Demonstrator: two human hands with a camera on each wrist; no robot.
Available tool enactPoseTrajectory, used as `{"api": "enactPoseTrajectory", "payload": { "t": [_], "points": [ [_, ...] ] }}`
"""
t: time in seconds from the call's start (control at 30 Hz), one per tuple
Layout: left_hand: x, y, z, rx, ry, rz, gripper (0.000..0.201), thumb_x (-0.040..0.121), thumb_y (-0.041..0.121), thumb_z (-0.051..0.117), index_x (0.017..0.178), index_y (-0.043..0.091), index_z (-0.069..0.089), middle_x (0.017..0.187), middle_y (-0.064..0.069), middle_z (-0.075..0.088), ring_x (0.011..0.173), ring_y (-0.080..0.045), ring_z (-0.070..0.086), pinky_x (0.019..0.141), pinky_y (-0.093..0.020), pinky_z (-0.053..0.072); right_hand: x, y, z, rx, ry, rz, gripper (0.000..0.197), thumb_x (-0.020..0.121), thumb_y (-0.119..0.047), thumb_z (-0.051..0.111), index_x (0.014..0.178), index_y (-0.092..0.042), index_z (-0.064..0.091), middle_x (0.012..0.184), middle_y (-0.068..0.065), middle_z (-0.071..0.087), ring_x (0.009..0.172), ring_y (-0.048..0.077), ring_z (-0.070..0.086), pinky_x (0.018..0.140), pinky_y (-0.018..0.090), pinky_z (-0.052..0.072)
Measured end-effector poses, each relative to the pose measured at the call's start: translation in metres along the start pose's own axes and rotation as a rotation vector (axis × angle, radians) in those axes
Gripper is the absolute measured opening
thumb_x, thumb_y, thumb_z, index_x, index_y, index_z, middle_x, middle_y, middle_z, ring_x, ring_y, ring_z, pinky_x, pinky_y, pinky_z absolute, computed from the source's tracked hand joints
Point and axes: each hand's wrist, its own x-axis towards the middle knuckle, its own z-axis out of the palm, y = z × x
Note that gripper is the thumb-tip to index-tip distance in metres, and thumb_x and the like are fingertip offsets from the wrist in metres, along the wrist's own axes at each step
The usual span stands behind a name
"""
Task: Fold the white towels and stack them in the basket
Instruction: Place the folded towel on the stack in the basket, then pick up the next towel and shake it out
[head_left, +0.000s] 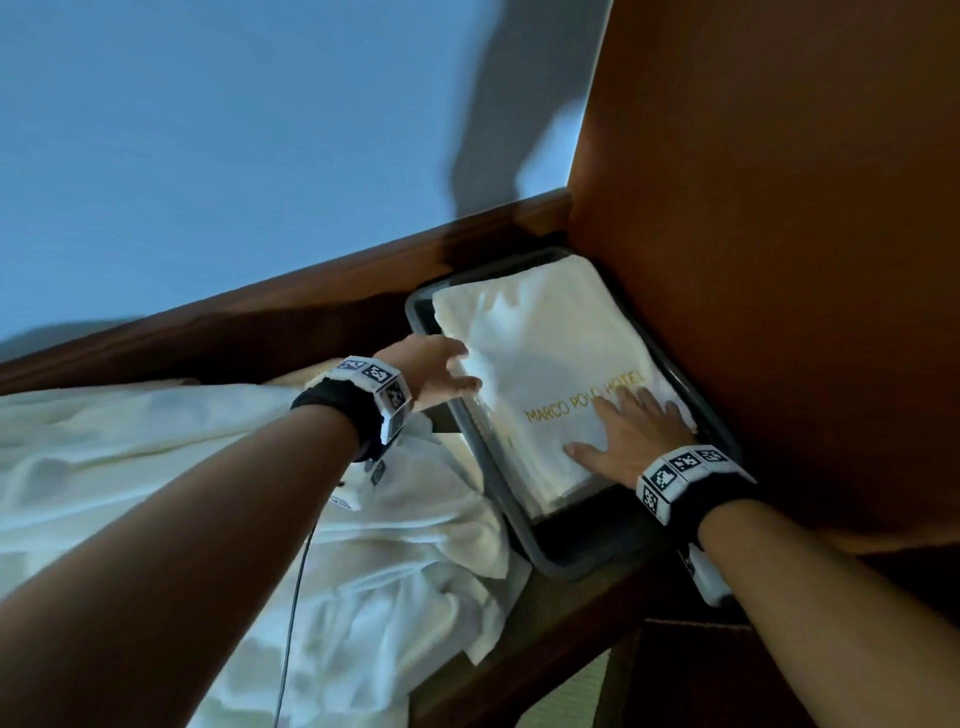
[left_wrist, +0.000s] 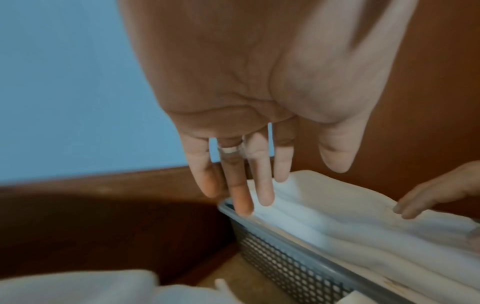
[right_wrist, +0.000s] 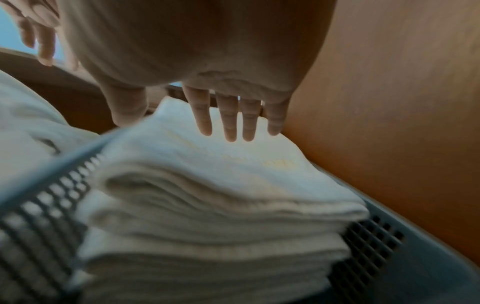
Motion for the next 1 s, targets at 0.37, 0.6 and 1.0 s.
{"api": "enactPoseTrajectory", "payload": {
  "t": [0.37, 0.6, 1.0],
  "points": [
    [-0.269, -0.153, -0.083, -0.014, 0.316, -0.157, 0.036, 0.093, 0.044, 0.066, 0.117, 0.018, 0.071, 0.113, -0.003, 0.072, 0.105, -0.024, 0.065, 0.095, -0.037, 0.050, -0.116, -0.217, -0.046, 0.282, 0.151, -0.292, 0.027, 0.086, -0.039, 0.053, 0.067, -0.020, 0.050, 0.077, 0.007, 0.055, 0.076, 0.031, 0.056, 0.065, 0.031, 0.044],
    [-0.406, -0.251, -0.076, -0.008, 0.431, -0.394, 0.021, 0.091, 0.043, 0.068, 0.099, 0.025, 0.074, 0.099, -0.001, 0.074, 0.099, -0.023, 0.067, 0.089, -0.038, 0.053, -0.176, -0.356, -0.045, 0.205, 0.283, -0.549, 0.022, 0.095, -0.040, 0.052, 0.090, -0.021, 0.063, 0.097, 0.004, 0.068, 0.093, 0.027, 0.063, 0.079, 0.037, 0.053],
    [-0.420, -0.318, -0.039, 0.085, 0.494, -0.480, 0.039, 0.095, 0.046, 0.058, 0.128, 0.026, 0.062, 0.130, 0.001, 0.059, 0.119, -0.024, 0.058, 0.092, -0.035, 0.044, -0.158, -0.456, -0.073, 0.013, 0.308, -0.770, 0.025, 0.096, -0.039, 0.049, 0.102, -0.018, 0.062, 0.108, 0.002, 0.060, 0.104, 0.027, 0.058, 0.082, 0.034, 0.045]
  ]
}}
